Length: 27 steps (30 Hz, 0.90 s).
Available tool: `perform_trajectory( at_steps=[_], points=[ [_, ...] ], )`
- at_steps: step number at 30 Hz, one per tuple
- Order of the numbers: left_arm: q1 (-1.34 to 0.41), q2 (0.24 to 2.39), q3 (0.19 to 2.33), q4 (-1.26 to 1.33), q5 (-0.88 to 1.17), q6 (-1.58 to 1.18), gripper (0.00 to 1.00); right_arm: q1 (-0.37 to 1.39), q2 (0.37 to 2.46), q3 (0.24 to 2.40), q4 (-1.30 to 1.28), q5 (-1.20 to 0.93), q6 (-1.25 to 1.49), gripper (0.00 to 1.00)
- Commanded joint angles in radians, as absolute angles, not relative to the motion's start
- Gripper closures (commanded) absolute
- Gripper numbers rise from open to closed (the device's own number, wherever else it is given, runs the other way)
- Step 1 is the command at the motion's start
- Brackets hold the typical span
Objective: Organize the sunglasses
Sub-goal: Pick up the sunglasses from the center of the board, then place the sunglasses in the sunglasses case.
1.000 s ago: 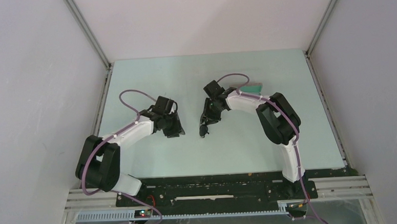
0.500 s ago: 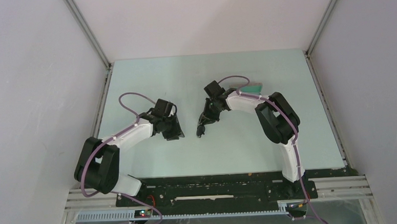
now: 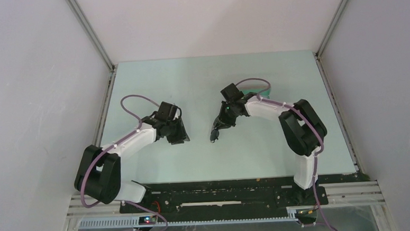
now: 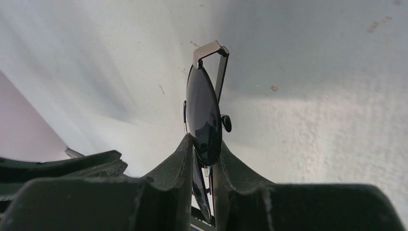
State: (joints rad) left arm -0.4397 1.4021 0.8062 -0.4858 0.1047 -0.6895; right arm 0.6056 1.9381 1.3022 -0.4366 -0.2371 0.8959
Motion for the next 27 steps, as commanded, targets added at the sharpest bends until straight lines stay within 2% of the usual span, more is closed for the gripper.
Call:
perform_trajectory(
  at_steps=[1,14,27],
  points=[
    [-0.428,1.356,0.870,-0.522,0.075,-0.667,0.64,0.549,1.802,1.236,-0.421,-0.221,0.894,0.78],
    [-0.416,1.327,0.930,-0.596,0.029,-0.641,0.63,0.266,1.534,0.990,-0.313,-0.196,0.976,0.76],
    [-0.416,1.297,0.942,-0.637,0.003,-0.621,0.62,0.178,1.608,0.939,-0.045,-0.046,1.412,0.75]
  ],
)
